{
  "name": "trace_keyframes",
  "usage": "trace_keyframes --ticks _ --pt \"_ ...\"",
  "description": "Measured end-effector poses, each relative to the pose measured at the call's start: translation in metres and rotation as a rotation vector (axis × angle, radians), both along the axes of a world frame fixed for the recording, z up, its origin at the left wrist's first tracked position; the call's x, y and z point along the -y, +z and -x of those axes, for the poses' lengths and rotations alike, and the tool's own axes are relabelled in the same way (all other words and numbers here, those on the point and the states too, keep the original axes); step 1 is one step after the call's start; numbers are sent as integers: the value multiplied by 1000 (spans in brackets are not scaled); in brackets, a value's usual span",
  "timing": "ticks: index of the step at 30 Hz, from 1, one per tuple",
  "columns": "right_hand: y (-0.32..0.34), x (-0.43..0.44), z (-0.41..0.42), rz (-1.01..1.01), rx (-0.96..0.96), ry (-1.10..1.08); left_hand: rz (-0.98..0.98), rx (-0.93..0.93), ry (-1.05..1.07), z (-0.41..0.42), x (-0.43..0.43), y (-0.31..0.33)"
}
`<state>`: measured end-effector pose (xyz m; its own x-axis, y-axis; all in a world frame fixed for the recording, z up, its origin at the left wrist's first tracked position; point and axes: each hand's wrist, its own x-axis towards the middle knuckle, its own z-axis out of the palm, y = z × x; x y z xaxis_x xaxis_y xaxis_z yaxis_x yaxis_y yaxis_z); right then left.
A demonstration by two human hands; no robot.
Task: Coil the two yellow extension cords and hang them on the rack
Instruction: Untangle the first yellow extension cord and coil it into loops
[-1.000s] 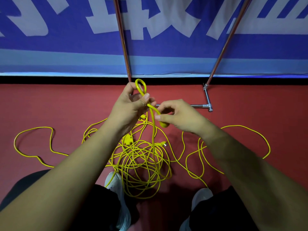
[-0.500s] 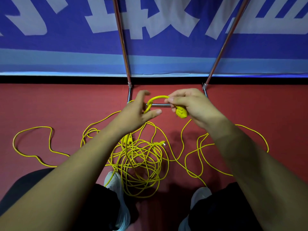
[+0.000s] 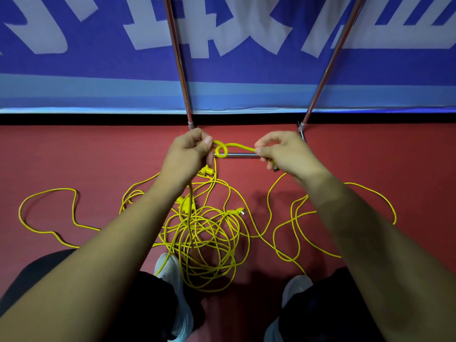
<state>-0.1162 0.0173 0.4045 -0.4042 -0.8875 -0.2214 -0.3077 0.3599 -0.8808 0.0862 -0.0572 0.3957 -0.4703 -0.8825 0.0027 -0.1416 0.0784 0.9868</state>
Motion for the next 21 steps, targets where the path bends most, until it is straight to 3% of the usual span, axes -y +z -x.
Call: trace_keyframes --ticks 5,10,13,16,20,21 --pt "7 -3 -6 8 276 104 -90 -16 186 -3 6 -2" --pt "24 -7 -4 78 1064 175 -346 -229 81 -7 10 1" --pt "26 -9 -2 248 1359 234 -517 -344 22 -3 9 3" --pt "20 -3 -8 364 1297 254 -583 -353 2 0 5 4" --pt "8 3 -16 261 777 38 -675 -401 -73 4 -2 5" --pt "5 3 -17 209 747 11 -686 -405 -89 5 -4 5"
